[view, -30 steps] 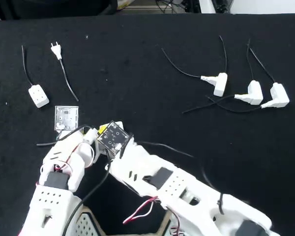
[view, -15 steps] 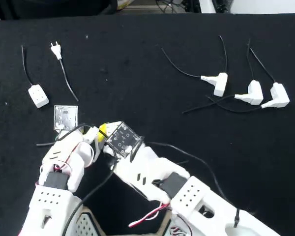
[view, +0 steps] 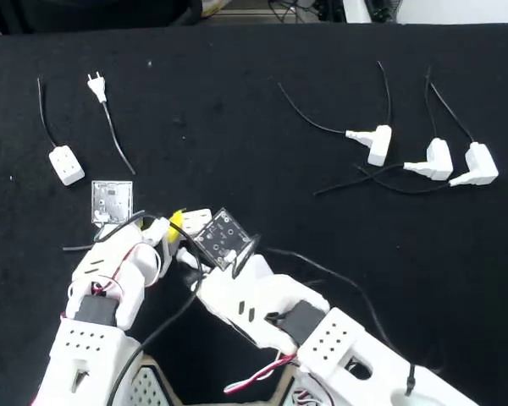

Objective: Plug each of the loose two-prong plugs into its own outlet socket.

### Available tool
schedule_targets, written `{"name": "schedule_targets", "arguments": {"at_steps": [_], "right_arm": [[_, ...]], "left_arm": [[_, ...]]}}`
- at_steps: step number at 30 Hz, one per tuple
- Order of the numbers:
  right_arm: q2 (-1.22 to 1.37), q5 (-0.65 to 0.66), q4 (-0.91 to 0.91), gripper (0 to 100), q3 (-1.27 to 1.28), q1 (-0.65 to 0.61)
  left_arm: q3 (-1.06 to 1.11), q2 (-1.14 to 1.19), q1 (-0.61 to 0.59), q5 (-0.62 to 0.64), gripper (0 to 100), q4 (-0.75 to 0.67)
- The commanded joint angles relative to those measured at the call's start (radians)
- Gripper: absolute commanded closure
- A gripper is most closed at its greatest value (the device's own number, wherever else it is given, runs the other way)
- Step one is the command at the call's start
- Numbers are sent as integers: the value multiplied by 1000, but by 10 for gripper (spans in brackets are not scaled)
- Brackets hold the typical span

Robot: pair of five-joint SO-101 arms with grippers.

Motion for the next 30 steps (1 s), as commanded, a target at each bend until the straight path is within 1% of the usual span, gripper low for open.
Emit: {"name": "schedule_targets", "arguments": {"at_steps": [1,4,7,17,19,22,30], "right_arm": [[-91,-9,-31,988,-16,78],[-134,28,2,988,-10,87],[-159,28,29,988,-8,86],[-174,26,21,988,10,89],[-174,20,15,988,10,89],[-174,-25,-14,988,10,91],[-174,-31,-14,988,10,91]], "left_arm": [[15,12,18,-12,762,2],[15,12,19,-12,762,2],[15,12,21,-12,762,2],[15,12,21,-12,762,2],[15,14,22,-12,762,2],[30,14,24,-12,762,0],[36,14,25,-12,763,2]]}}
